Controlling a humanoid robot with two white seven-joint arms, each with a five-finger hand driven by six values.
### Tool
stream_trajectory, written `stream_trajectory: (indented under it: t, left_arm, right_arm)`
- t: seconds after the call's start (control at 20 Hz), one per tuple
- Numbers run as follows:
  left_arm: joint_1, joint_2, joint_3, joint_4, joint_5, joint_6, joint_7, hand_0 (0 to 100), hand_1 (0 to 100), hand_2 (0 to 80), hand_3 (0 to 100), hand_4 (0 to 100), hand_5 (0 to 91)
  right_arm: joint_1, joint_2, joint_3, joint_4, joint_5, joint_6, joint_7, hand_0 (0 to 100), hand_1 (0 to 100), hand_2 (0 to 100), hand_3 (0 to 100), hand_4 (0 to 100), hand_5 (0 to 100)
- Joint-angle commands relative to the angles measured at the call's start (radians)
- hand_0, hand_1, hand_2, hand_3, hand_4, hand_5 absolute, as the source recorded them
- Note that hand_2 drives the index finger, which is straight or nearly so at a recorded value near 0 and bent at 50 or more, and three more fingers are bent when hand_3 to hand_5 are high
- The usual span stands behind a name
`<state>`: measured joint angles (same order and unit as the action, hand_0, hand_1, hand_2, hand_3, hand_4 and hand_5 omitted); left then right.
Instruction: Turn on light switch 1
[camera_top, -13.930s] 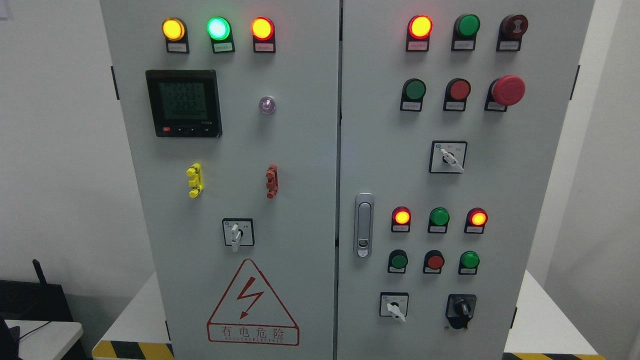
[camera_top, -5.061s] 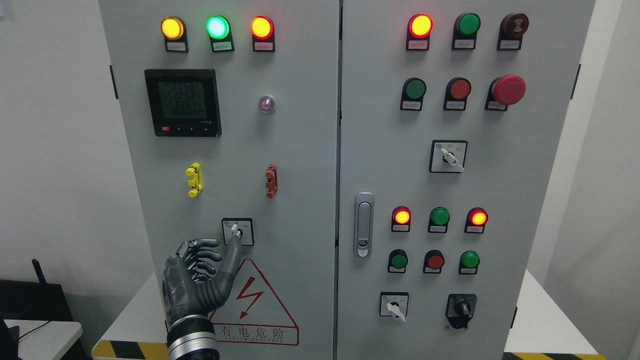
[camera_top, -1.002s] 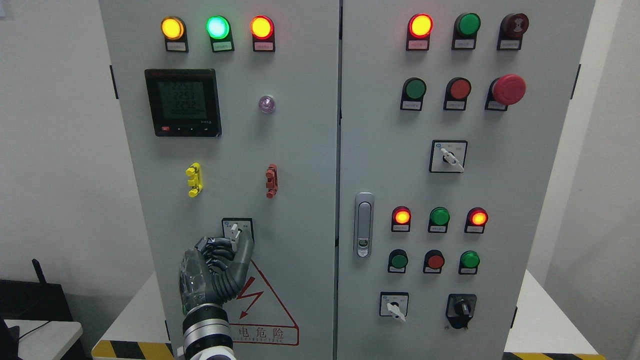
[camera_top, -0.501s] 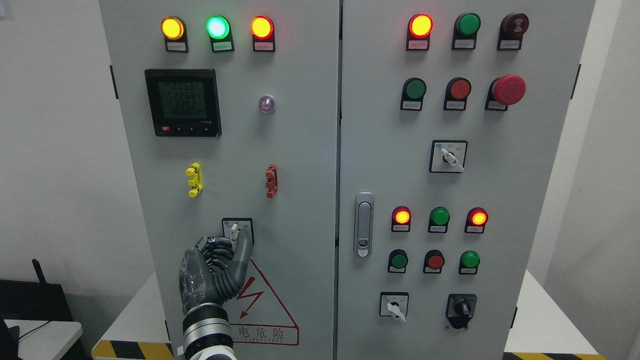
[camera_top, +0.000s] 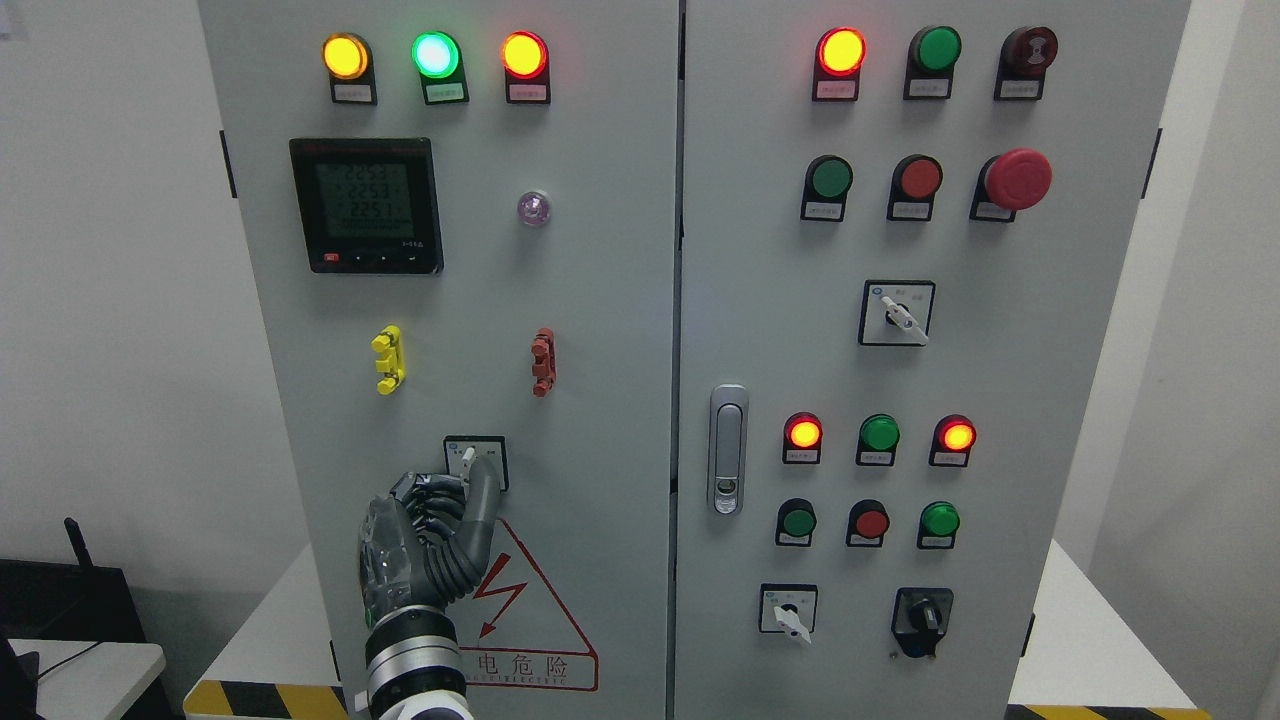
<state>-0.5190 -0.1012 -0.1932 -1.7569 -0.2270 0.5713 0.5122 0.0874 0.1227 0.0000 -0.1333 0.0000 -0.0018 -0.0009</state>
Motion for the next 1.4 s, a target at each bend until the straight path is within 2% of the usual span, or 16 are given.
stream_trajectory:
  t: [0.0,1.35]
  left_arm:
    - [-0.001,0.002,0.0,0.002,0.0,0.001,-0.007,32,41,53.8,78,86,86.9]
    - [-0.007,0.002,0.0,0.004,0.003,0.001,-0.027,45,33,55.4,79,88,87.3]
  right_arm:
    - [0.0,0.0,0.02,0.0,-0.026,0.0,-0.001,12,39,0,0,0,0]
    - [0.0,0.0,0.02,0.001,-0.026,0.0,-0.001,12,39,0,0,0,0]
